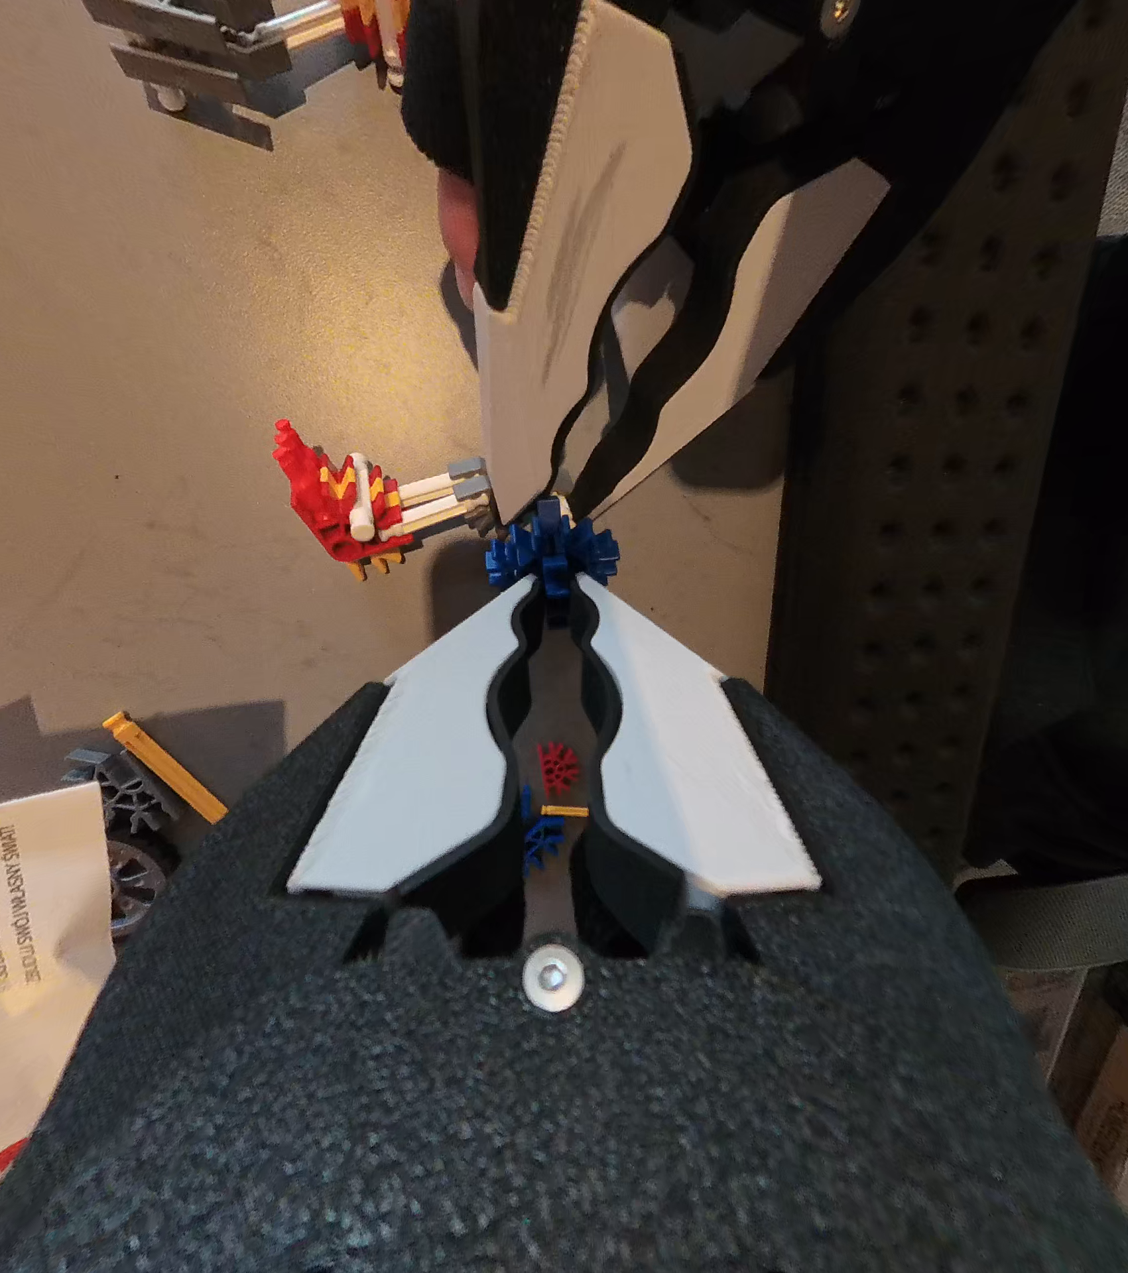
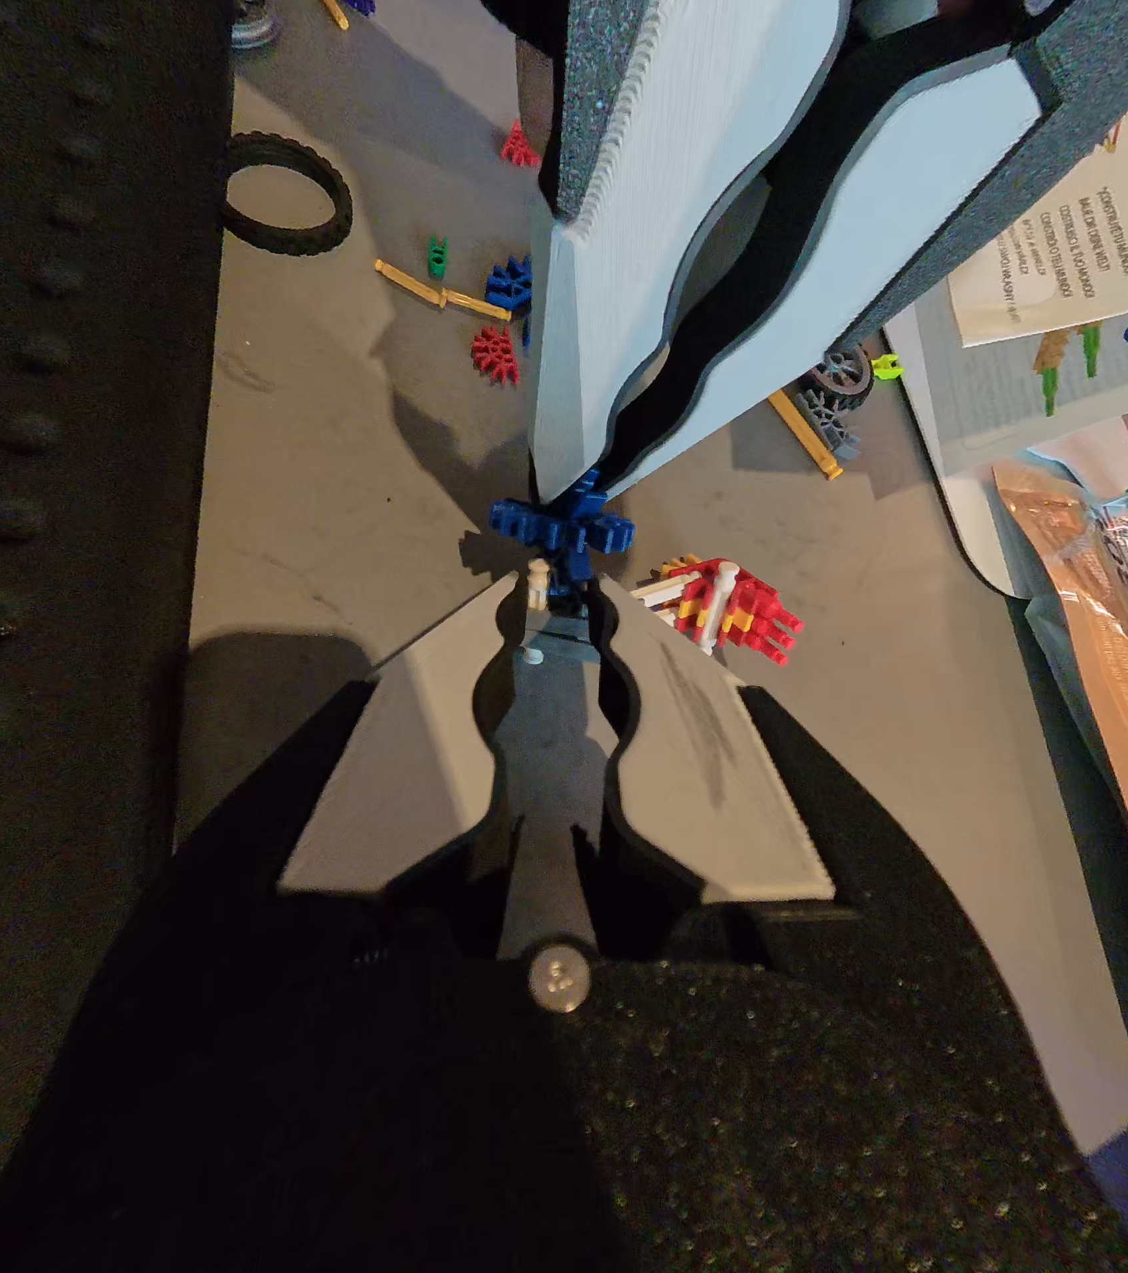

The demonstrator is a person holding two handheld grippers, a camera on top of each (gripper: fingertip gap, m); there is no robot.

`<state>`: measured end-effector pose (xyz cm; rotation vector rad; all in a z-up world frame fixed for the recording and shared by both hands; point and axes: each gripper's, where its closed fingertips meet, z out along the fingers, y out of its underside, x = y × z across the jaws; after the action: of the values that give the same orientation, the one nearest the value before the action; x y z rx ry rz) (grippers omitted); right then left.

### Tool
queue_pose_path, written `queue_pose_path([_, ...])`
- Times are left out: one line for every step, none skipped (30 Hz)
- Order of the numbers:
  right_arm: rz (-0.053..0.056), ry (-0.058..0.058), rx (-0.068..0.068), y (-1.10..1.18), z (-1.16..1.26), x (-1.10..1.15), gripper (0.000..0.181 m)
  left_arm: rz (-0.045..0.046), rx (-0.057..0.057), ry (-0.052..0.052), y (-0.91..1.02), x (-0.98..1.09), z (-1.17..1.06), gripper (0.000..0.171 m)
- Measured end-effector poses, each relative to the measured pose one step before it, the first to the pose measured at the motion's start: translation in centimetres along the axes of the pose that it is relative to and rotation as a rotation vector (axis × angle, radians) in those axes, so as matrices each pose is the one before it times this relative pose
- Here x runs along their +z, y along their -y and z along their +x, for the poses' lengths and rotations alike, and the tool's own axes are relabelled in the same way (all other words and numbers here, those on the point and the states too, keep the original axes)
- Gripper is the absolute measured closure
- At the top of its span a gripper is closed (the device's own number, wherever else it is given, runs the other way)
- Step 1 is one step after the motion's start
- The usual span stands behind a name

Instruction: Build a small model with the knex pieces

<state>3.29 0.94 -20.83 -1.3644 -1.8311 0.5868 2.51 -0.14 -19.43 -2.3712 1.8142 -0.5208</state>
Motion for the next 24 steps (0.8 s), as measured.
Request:
queue_pose_path([0.0000, 0.0004, -0.0040, 0.018, -0.024, -0.018, 0.165, -0.00425, 0.0003, -0.0027, -0.011, -0.023, 0.049, 0.165])
queue_pose_path([0.0012, 0.0024, -0.0011, 0.029, -0.031, -0.012, 0.165, -0.00537, 0.0014, -0.0029, -0.011, -0.015, 0.047, 0.165])
queue_pose_path([0.0018, -0.0002, 0.0006, 0.025, 0.012, -0.015, 0.165, -0.00399, -0.0015, -0.0041, 0.022, -0.043, 0.040, 0.165])
queue_pose_path([0.0001, -0.0044, -0.0032, 0.044, 0.036, -0.022, 0.165, -0.00365, -0.0012, -0.0025, 0.026, -0.064, 0.007, 0.165])
queue_pose_path([0.0007, -0.0029, -0.0031, 0.042, 0.023, -0.025, 0.165, -0.00528, 0.0004, -0.0026, 0.009, -0.064, -0.001, 0.165])
queue_pose_path([0.0036, 0.0047, 0.0046, 0.055, -0.051, -0.012, 0.165, -0.00526, -0.0012, -0.0089, -0.001, -0.035, 0.102, 0.165])
queue_pose_path([0.0014, -0.0005, 0.0049, 0.006, 0.043, -0.004, 0.165, -0.00314, -0.0044, -0.0060, 0.033, -0.031, 0.033, 0.165])
queue_pose_path([-0.0023, -0.0069, -0.0010, -0.028, 0.103, 0.005, 0.165, -0.00314, -0.0043, 0.0011, 0.051, -0.033, -0.093, 0.165])
queue_pose_path([-0.0004, 0.0027, -0.0023, 0.006, -0.061, 0.008, 0.165, -0.00653, -0.0008, -0.0082, -0.004, 0.019, 0.072, 0.165])
queue_pose_path([-0.0002, 0.0055, -0.0012, 0.003, -0.109, 0.001, 0.165, -0.00767, 0.0015, -0.0083, -0.023, 0.052, 0.102, 0.165])
queue_pose_path([-0.0049, -0.0007, -0.0050, -0.080, -0.038, 0.026, 0.165, -0.00613, -0.0020, -0.0015, 0.020, 0.092, -0.001, 0.165])
queue_pose_path([-0.0049, 0.0058, -0.0058, -0.073, -0.122, 0.034, 0.165, -0.00599, 0.0006, -0.0032, 0.027, 0.107, 0.057, 0.165])
queue_pose_path([-0.0013, 0.0088, -0.0049, 0.003, -0.192, 0.045, 0.166, -0.00358, 0.0036, -0.0050, 0.088, 0.069, 0.109, 0.165])
queue_pose_path([0.0012, 0.0006, -0.0001, 0.004, -0.012, 0.007, 0.166, -0.00698, 0.0059, 0.0041, -0.009, -0.016, -0.016, 0.165])
queue_pose_path([0.0029, 0.0042, 0.0082, 0.000, 0.009, -0.014, 0.167, -0.00166, -0.0008, 0.0016, 0.071, -0.042, -0.016, 0.165])
queue_pose_path([0.0030, 0.0052, 0.0035, 0.006, -0.003, -0.009, 0.167, -0.00074, 0.0002, -0.0010, 0.034, -0.015, 0.016, 0.165])
queue_pose_path([0.0014, -0.0003, 0.0021, -0.004, 0.034, 0.019, 0.168, -0.00028, -0.0026, -0.0013, -0.011, 0.000, -0.029, 0.165])
queue_pose_path([0.0019, 0.0020, 0.0001, 0.021, -0.043, 0.033, 0.168, 0.00077, -0.0025, -0.0045, -0.019, 0.021, 0.005, 0.165])
queue_pose_path([0.0014, 0.0008, 0.0039, 0.001, 0.008, 0.026, 0.169, 0.00528, -0.0027, 0.0010, 0.017, -0.014, -0.054, 0.165])
queue_pose_path([-0.0008, -0.0045, 0.0025, -0.017, 0.095, 0.027, 0.170, 0.00466, -0.0035, 0.0046, 0.018, -0.023, -0.086, 0.164])
queue_pose_path([-0.0008, 0.0001, -0.0003, 0.002, -0.007, 0.024, 0.171, 0.00572, -0.0015, -0.0004, 0.035, 0.001, 0.031, 0.164])
queue_pose_path([-0.0002, 0.0072, -0.0023, -0.003, -0.139, 0.022, 0.173, 0.00691, 0.0013, -0.0031, 0.064, 0.045, 0.132, 0.163])
queue_pose_path([-0.0024, -0.0028, -0.0070, 0.011, -0.048, 0.054, 0.174, 0.00080, 0.0051, 0.0043, 0.003, -0.002, 0.041, 0.162])
queue_pose_path([-0.0064, -0.0056, -0.0058, -0.002, -0.003, 0.017, 0.174, -0.00106, -0.0008, 0.0028, -0.017, -0.005, 0.018, 0.162])
